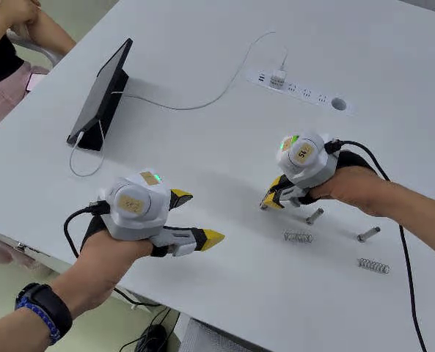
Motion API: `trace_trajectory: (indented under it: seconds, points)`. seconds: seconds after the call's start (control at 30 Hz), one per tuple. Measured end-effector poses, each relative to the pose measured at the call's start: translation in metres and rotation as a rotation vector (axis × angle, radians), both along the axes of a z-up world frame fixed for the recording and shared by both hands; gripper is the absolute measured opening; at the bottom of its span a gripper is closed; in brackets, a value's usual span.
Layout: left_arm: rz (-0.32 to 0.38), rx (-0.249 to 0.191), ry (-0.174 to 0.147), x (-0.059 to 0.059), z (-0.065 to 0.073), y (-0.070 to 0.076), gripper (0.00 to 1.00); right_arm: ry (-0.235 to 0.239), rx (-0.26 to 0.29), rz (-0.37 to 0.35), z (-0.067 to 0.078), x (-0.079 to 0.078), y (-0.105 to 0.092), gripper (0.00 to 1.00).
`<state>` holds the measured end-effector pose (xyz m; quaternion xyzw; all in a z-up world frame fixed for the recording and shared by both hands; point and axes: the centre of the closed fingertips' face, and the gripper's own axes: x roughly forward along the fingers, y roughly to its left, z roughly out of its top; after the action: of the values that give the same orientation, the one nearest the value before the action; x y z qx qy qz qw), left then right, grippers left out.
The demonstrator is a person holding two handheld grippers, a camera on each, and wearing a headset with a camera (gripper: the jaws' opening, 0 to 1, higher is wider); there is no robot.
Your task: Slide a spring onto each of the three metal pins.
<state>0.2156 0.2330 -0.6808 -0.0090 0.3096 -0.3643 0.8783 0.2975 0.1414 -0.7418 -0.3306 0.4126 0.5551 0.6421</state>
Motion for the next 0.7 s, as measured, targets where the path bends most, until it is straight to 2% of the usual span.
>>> trace_trajectory:
  seconds: [0.33,0.43,0.7]
  points:
    - [0.007,-0.002,0.004,-0.002,0.000,0.001,0.60,-0.007,0.001,-0.007,-0.007,-0.001,0.001,0.13]
    - [0.008,-0.002,0.003,-0.002,0.000,0.001,0.60,-0.005,0.000,-0.009,-0.008,-0.001,0.001,0.17]
    - [0.013,-0.006,0.005,-0.002,0.002,0.001,0.60,-0.023,0.014,-0.017,0.006,-0.002,-0.007,0.25]
